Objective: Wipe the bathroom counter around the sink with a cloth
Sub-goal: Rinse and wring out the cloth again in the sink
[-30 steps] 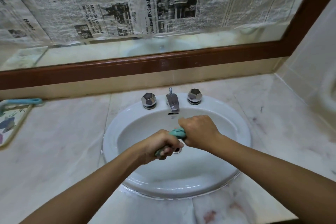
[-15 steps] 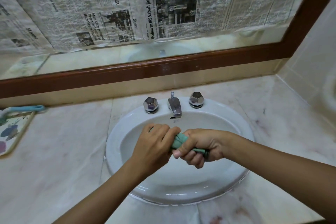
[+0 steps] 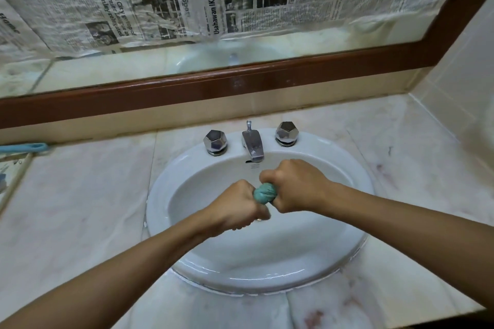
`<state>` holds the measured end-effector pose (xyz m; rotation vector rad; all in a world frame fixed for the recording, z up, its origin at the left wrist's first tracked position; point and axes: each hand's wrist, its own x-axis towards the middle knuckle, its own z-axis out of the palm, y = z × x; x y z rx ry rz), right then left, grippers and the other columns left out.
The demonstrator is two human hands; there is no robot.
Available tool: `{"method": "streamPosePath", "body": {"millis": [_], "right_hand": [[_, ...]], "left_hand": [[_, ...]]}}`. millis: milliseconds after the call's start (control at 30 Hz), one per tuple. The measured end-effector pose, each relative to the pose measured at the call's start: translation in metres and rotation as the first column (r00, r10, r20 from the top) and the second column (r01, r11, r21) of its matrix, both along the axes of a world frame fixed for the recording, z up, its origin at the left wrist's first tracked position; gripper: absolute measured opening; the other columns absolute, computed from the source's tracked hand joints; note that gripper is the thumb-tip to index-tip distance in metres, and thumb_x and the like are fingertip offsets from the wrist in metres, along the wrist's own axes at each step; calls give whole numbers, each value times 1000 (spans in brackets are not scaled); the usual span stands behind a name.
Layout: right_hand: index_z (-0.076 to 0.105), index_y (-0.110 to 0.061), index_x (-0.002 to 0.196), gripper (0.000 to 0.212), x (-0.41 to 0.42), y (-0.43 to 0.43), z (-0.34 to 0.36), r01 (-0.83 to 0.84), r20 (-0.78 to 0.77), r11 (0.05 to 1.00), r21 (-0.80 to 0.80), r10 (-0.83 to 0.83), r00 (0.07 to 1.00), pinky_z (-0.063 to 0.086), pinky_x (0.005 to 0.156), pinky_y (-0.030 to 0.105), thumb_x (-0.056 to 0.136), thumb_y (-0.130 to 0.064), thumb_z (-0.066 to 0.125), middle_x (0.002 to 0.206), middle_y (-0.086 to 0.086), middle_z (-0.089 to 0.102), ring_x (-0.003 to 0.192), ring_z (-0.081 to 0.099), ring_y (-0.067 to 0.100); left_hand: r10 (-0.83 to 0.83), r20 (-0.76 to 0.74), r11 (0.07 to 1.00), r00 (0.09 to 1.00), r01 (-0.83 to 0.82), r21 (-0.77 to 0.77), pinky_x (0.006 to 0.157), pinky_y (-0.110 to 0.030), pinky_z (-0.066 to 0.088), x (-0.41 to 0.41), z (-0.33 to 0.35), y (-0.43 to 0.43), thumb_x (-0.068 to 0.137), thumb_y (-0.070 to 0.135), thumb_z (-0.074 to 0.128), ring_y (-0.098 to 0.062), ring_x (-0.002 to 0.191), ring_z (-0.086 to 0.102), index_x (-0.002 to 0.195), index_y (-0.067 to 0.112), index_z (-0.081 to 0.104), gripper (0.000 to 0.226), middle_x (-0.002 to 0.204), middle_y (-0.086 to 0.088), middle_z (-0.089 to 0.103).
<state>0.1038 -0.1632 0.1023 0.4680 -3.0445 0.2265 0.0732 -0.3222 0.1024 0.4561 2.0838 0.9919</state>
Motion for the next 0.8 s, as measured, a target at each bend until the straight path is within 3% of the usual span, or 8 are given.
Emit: {"method": "streamPosePath", "body": {"millis": [100, 233, 433, 567, 633, 700, 767, 800], "right_hand": [[63, -16, 67, 34, -12, 7, -11, -102, -169, 994, 36, 106, 980, 25, 41, 19, 34, -19, 73, 48, -1, 57, 37, 51, 27], [62, -12, 68, 24, -23, 13, -22, -203, -286, 977, -56, 179, 941, 23, 43, 18, 55, -25, 46, 50, -2, 57, 37, 50, 26], [62, -13, 70, 22, -34, 18, -31, -238, -313, 969, -74, 204, 928, 26, 39, 21, 48, -16, 67, 51, -2, 57, 38, 51, 27], [60, -13, 69, 19, -34, 14, -28, -263, -324, 958, -115, 214, 922, 28, 38, 23, 64, -27, 48, 50, -1, 56, 38, 50, 28], [59, -13, 69, 21, -31, 13, -28, -271, -334, 958, -97, 225, 915, 28, 38, 23, 63, -25, 44, 50, -1, 56, 38, 48, 28], [59, -12, 69, 22, -27, 15, -27, -245, -326, 967, -73, 209, 922, 28, 39, 22, 59, -22, 42, 50, -1, 55, 37, 48, 28], [58, -13, 68, 17, -22, 18, -28, -172, -292, 983, -65, 146, 945, 26, 39, 20, 52, -17, 56, 49, 0, 54, 36, 47, 29], [55, -16, 70, 25, -18, 18, -31, -122, -269, 990, -73, 98, 958, 25, 40, 20, 48, -15, 65, 49, 1, 54, 37, 47, 30]], "left_hand": [[75, 219, 987, 973, -104, 124, 44, -22, 19, -1, -3, 4, 74, -1, 63, -14, 34, 23, 54, 8, 42, 31, 39, -2, 32], [89, 492, 954, 866, -217, 208, 41, -16, 17, 1, -12, 6, 77, -2, 58, -9, 33, 18, 46, 18, 30, 46, 37, 3, 24], [29, 849, 875, 528, -424, 233, 31, -14, 14, 4, -20, 11, 76, 1, 52, -1, 28, 20, 55, 19, 37, 31, 37, 10, 24], [-91, 922, 826, 376, -488, 281, 29, -12, 15, 4, -19, 9, 61, 0, 67, -1, 25, 25, 49, 16, 40, 34, 34, 10, 29], [-71, 893, 844, 445, -451, 292, 29, -13, 16, 7, -18, 7, 58, 2, 70, -1, 26, 24, 50, 17, 40, 34, 35, 9, 28], [32, 763, 899, 646, -352, 260, 34, -17, 17, 8, -16, 6, 64, 4, 64, -4, 30, 22, 51, 19, 40, 31, 38, 6, 26], [91, 418, 964, 904, -185, 189, 40, -20, 23, 2, -14, 8, 70, 6, 67, -10, 32, 28, 53, 16, 41, 32, 40, 2, 34], [68, 199, 990, 978, -91, 106, 42, -22, 29, -3, -13, 10, 73, 8, 68, -12, 33, 34, 54, 14, 45, 31, 41, 0, 42]]}}
